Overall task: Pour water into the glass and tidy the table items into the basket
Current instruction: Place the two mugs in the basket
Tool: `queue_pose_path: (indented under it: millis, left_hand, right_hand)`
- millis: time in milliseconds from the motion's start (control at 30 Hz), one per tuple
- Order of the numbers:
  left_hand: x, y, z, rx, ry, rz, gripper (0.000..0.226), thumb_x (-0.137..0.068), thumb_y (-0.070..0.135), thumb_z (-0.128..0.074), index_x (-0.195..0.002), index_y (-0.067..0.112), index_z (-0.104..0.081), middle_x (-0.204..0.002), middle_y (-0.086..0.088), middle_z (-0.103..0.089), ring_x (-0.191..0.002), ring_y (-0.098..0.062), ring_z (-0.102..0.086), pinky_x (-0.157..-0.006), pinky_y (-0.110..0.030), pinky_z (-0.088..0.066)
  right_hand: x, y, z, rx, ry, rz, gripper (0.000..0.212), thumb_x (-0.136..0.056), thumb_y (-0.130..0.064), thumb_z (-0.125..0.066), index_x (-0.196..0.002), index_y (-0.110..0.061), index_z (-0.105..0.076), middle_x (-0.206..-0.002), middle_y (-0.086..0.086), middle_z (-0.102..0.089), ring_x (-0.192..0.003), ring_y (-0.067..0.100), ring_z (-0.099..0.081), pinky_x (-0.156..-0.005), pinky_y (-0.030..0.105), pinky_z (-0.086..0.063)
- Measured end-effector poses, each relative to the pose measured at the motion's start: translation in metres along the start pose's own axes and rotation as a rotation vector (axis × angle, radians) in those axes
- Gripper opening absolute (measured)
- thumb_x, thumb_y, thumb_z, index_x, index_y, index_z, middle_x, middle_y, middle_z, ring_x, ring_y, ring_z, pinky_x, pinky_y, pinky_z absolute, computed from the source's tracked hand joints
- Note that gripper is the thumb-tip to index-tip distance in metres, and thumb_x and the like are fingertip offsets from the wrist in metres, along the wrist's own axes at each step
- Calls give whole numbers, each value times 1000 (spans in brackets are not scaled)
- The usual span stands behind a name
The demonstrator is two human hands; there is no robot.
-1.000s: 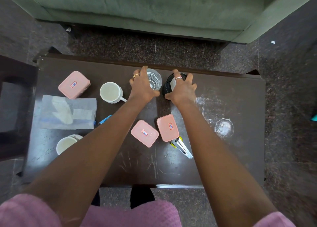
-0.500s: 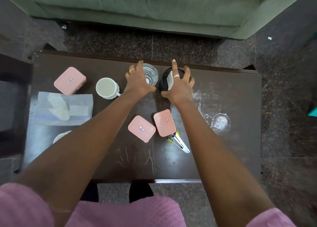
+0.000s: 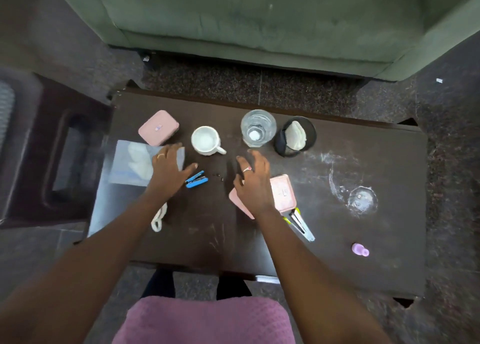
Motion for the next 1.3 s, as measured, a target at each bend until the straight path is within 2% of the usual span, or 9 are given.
queue_pose_path:
  millis: [167,300,433,600,700,833,1033,1200,1300]
  left_hand:
    - [24,-51,8,-58,-127,126,86,-67,50,-76,-135,12,-40,-143,-15,-40,-134,-30,-32,-110,-42,-24]
    - [42,-62,11,-78,-177,263,96,-55,63,-76,-132,19,-37,-144,-8,-36,-134,-30,-29,-104,-48,-35]
    - [59,-70,10,-87,-144,426,94,-62,50,-79,-134,18,-29,-145,-10,-32,-132,-33,-30,-101,-49,-39]
    - [62,-75,6,-58,-127,472,73,-71,31,-76,-126,8,-34,-131,-13,-41,-123,-29,-40,-101,-39,-37]
    - [57,-78,9,-144,-176,411,70,-70,32,-74,-123,5,-37,-127,-12,-43,-122,-26,-38,-100,-37,-35]
    - [47,-82,41,10,-209,455,68,-66,28,-76,-120,5,-41,-126,-14,-44,-120,-30,-41,-97,-39,-40]
    - [6,-103,176,214,56,358,62,-65,21,-78,-118,2,-49,-122,-18,-50,-115,-32,-47,-98,-37,-38]
    - [-36,-160,292,215,426,347,62,-67,21,-77,-120,7,-50,-122,-17,-52,-115,-31,-48,-92,-32,-33]
    - [-60,-208,332,210,544,417,64,-68,22,-77,-123,6,-48,-127,-18,-48,-120,-31,-44,-98,-35,-35]
  right_hand:
    - [-22,-40,-33,-7,-63,65,46,-75,-4,-66,-121,1,-57,-133,28,-44,-121,44,-42,-105,43,-35]
    - [-52,-62,-55,109,-203,9,81,-79,-31,-69,-145,-15,-25,-149,24,-19,-133,39,-22,-113,41,-20]
    - [-74,-77,-66,262,-255,-28,99,-75,-38,-72,-147,-30,-4,-152,19,-14,-136,39,-20,-111,47,-24]
    - [-91,-78,-68,270,-344,-155,74,-81,-18,-66,-142,-32,-26,-145,16,-21,-123,41,-36,-102,44,-37]
    - [-92,-79,-63,261,-272,-184,63,-83,-10,-61,-138,-27,-37,-134,17,-32,-111,39,-43,-96,41,-40]
    - [-87,-110,-57,283,-122,-180,60,-80,-7,-60,-134,-28,-43,-132,15,-34,-109,37,-38,-94,41,-40]
    - [-111,-233,-67,74,-25,13,63,-74,-14,-68,-131,-34,-46,-133,9,-35,-109,32,-35,-86,32,-37]
    - [-146,-357,-94,-202,-24,204,67,-70,-19,-68,-131,-36,-47,-130,7,-40,-110,30,-38,-92,25,-29]
    - [-165,-422,-116,-285,-48,296,68,-70,-24,-71,-133,-29,-46,-127,9,-45,-112,29,-44,-101,33,-34]
Point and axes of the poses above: each hand's wrist, its own x-axis away from the middle knuckle, its own z-axis out of the back of the hand, y = z × x, the point moved 1 cm from there along -x, towards the middle knuckle
